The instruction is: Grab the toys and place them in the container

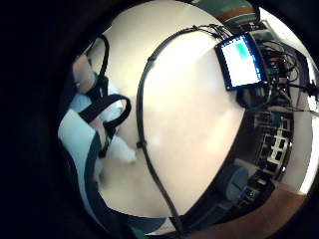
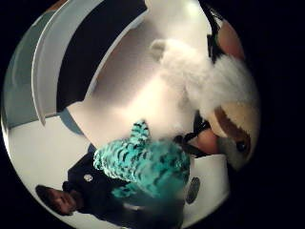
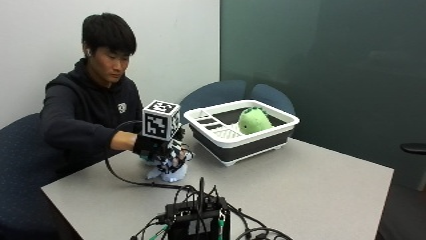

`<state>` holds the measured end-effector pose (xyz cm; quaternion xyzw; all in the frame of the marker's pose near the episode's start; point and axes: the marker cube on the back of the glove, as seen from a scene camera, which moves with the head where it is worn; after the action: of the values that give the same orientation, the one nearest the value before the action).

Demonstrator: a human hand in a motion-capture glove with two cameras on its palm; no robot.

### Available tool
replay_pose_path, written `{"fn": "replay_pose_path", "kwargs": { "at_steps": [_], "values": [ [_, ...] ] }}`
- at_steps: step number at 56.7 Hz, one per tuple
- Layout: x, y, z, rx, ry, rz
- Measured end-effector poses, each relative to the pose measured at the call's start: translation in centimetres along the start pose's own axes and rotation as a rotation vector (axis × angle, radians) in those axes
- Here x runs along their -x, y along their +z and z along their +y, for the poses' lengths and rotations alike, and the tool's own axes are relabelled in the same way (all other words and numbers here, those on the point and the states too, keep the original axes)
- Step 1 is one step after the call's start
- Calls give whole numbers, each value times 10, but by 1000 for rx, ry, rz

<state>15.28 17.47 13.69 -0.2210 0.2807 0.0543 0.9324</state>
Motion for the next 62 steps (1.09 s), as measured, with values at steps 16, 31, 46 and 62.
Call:
{"fn": "replay_pose_path", "kwargs": {
  "at_steps": [16,31,46,62],
  "values": [
    [3,-15,-10,-84,10,-100],
    [45,-177,3,-403,-49,-228],
    [145,-241,-71,-455,-85,-397],
    [179,-187,-65,-251,-195,-162]
  ]
}}
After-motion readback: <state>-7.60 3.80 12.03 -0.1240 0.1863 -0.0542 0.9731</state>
